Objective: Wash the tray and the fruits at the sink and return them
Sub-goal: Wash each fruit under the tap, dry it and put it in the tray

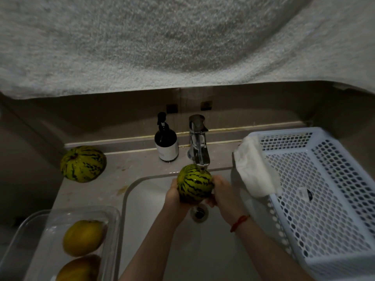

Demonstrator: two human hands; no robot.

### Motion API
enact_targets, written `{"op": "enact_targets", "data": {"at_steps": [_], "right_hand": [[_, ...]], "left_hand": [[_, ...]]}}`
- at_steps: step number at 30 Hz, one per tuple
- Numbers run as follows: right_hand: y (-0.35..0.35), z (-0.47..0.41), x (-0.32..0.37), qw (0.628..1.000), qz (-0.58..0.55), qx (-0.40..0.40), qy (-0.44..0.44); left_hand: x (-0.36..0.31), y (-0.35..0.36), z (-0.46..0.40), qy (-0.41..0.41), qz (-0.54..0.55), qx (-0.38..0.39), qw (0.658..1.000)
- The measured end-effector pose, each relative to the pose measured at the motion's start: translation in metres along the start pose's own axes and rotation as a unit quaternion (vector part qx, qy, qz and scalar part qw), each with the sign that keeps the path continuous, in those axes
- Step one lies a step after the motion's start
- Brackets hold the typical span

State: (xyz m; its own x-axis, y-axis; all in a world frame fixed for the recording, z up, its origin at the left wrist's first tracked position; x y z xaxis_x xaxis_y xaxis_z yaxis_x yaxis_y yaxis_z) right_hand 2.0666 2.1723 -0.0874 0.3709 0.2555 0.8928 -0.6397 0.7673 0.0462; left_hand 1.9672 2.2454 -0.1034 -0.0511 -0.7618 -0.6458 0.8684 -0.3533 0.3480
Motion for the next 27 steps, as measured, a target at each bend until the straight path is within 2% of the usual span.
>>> {"op": "enact_targets", "data": {"at_steps": [4, 6, 8, 9, 11, 14, 17, 19, 20, 21, 22, 23, 25, 27], "right_hand": [[0.014, 0.006, 0.010, 0.999, 0.014, 0.032, -0.032], [0.017, 0.008, 0.006, 0.995, -0.070, 0.064, 0.021], [0.017, 0.014, 0.000, 0.974, -0.164, 0.135, 0.082], [0.015, 0.017, -0.002, 0.966, -0.172, 0.170, 0.094], [0.010, 0.017, -0.005, 0.969, -0.153, 0.184, 0.062], [0.008, 0.009, -0.001, 0.991, -0.053, 0.095, -0.076], [0.020, 0.011, 0.001, 0.983, 0.047, 0.070, -0.160], [0.024, 0.012, -0.004, 0.964, 0.167, 0.038, -0.204], [0.025, 0.013, -0.006, 0.939, 0.248, 0.025, -0.238], [0.025, 0.015, -0.007, 0.921, 0.296, 0.022, -0.252], [0.024, 0.016, -0.008, 0.923, 0.295, 0.035, -0.244], [0.021, 0.016, -0.008, 0.940, 0.247, 0.067, -0.225], [0.011, 0.018, -0.007, 0.974, 0.063, 0.146, -0.160], [-0.002, 0.017, -0.009, 0.982, -0.087, 0.146, -0.081]], "left_hand": [[0.008, 0.001, 0.002, -0.004, 0.056, 0.035, 0.998], [0.013, 0.002, 0.002, -0.025, 0.061, 0.051, 0.997], [0.016, 0.001, 0.004, -0.031, 0.031, 0.040, 0.998], [0.017, -0.001, 0.004, -0.024, 0.008, 0.028, 0.999], [0.016, -0.003, 0.004, -0.002, -0.064, -0.017, 0.998], [0.010, 0.001, 0.007, 0.007, -0.102, -0.015, 0.995], [0.002, 0.009, 0.011, 0.009, -0.119, 0.013, 0.993], [-0.005, 0.011, 0.012, 0.094, -0.156, 0.001, 0.983], [-0.008, 0.013, 0.013, 0.137, -0.183, 0.000, 0.973], [-0.011, 0.014, 0.013, 0.163, -0.211, 0.006, 0.964], [-0.012, 0.013, 0.013, 0.169, -0.237, 0.013, 0.957], [-0.012, 0.010, 0.013, 0.162, -0.252, 0.014, 0.954], [-0.013, 0.002, 0.012, 0.138, -0.239, 0.011, 0.961], [-0.009, -0.006, 0.010, 0.105, -0.209, 0.000, 0.972]]}}
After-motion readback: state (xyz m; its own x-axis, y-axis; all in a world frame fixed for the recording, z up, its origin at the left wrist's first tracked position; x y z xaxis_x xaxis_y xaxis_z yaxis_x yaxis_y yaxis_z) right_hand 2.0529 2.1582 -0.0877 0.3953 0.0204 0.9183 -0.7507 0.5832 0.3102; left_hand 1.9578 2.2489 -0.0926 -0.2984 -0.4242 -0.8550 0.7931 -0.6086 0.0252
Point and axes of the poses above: each hand's wrist, its own z-axis away from the middle knuckle, its own y-axis out of the palm, x = y × z, the point moved 3 cm from there along -z, towards the middle knuckle, and after that the axes turned 10 degrees about -z, right-handed, at the moved point
